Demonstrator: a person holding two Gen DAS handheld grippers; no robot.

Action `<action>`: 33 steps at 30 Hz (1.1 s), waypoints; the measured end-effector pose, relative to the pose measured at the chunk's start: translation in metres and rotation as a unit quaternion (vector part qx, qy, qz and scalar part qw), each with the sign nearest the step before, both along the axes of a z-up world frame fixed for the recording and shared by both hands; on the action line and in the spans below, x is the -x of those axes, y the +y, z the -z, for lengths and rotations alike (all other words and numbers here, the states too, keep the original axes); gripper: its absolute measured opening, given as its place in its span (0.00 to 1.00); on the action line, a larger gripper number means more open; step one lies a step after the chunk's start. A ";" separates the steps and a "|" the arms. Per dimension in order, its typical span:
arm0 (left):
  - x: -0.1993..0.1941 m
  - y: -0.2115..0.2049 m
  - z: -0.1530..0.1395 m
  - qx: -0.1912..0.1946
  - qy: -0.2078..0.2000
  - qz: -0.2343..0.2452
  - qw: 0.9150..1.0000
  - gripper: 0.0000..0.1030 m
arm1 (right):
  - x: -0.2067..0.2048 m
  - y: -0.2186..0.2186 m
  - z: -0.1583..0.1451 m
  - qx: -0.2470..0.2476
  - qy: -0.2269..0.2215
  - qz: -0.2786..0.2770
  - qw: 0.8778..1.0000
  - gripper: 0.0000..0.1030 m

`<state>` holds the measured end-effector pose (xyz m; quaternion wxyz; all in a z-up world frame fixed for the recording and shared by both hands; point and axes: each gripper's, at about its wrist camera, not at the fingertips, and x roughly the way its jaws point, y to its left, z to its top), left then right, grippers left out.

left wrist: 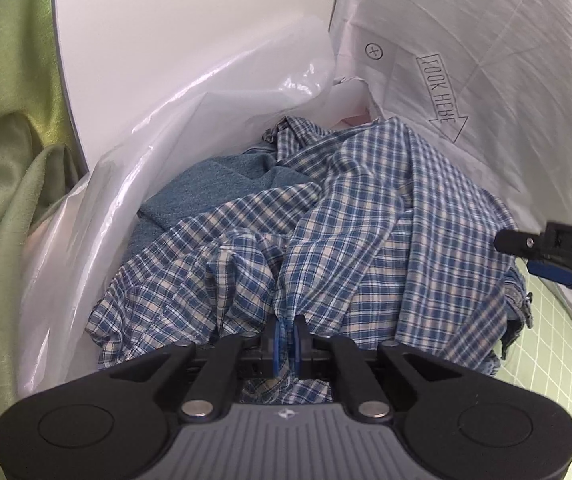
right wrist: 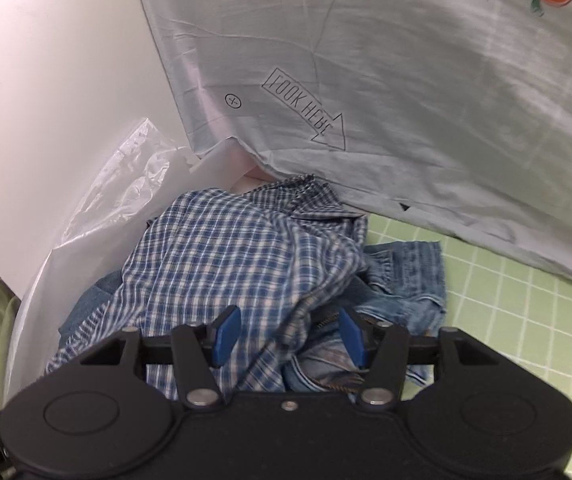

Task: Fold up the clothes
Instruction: 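Lift the checked shirt with both grippers, pulling it free of the jeans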

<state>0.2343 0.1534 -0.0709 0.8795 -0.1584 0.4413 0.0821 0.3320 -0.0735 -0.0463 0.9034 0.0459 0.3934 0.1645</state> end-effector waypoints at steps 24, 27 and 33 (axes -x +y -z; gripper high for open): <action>0.042 -0.075 -0.054 0.022 -0.055 0.093 0.994 0.04 | 0.083 -0.113 -0.039 -0.123 -0.056 0.100 0.986 0.00; 0.058 -0.112 -0.061 0.022 -0.058 0.133 0.989 0.04 | 0.120 -0.155 -0.042 -0.143 -0.060 0.152 0.976 0.00; 0.109 -0.192 -0.075 0.035 -0.070 0.220 0.972 0.04 | 0.217 -0.233 -0.046 -0.135 -0.075 0.224 0.962 0.00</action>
